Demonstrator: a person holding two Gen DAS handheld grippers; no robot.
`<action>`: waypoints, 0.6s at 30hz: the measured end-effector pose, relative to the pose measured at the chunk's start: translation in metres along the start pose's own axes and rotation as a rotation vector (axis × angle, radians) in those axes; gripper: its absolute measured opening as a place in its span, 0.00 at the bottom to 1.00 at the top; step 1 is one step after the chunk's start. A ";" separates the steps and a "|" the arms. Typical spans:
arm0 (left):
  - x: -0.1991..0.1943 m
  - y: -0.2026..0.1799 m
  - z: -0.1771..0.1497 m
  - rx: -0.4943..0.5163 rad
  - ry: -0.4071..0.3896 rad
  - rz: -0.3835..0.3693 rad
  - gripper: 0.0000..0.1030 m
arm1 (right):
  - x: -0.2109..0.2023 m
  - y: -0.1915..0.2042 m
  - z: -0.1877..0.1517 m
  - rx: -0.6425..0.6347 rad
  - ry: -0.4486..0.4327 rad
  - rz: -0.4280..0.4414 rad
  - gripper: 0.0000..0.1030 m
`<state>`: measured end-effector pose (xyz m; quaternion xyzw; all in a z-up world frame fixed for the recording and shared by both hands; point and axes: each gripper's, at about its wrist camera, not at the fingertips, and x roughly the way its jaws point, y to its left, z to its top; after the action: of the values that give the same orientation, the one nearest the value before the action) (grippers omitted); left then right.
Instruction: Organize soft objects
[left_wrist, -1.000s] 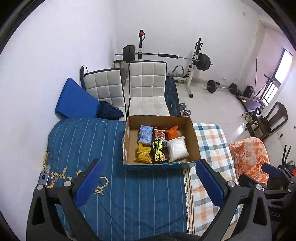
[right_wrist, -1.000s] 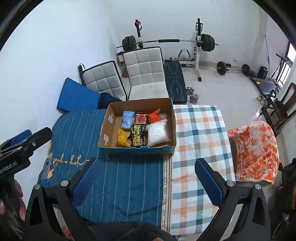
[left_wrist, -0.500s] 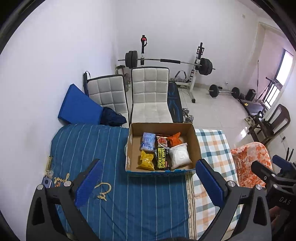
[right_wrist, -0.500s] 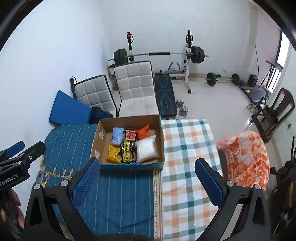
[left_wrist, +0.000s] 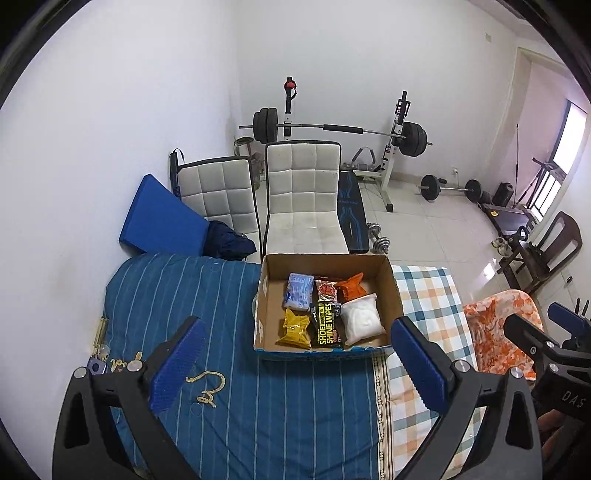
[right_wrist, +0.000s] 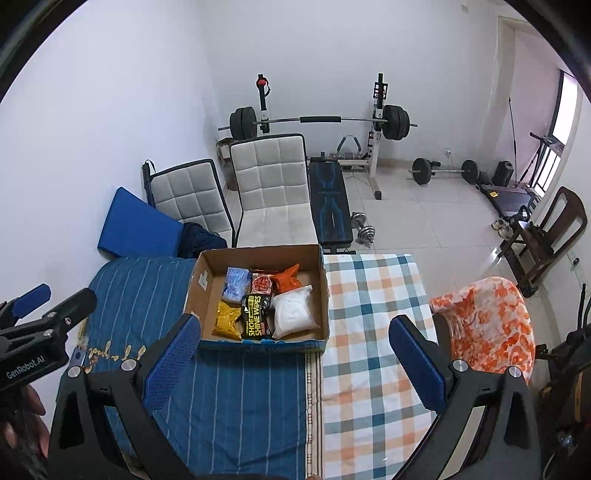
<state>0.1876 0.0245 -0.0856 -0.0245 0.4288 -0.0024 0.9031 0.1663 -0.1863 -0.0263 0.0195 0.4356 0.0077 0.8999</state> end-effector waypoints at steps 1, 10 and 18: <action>0.001 0.000 0.000 0.001 0.002 -0.001 1.00 | 0.000 0.000 0.000 -0.001 -0.001 0.001 1.00; 0.002 0.001 -0.001 0.002 0.002 -0.003 1.00 | 0.002 0.001 0.000 -0.001 0.009 0.012 1.00; 0.008 0.000 -0.005 -0.002 0.010 0.010 1.00 | 0.006 0.000 -0.001 -0.002 0.025 0.027 1.00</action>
<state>0.1886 0.0243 -0.0948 -0.0232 0.4335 0.0025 0.9008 0.1691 -0.1862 -0.0321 0.0245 0.4466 0.0203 0.8942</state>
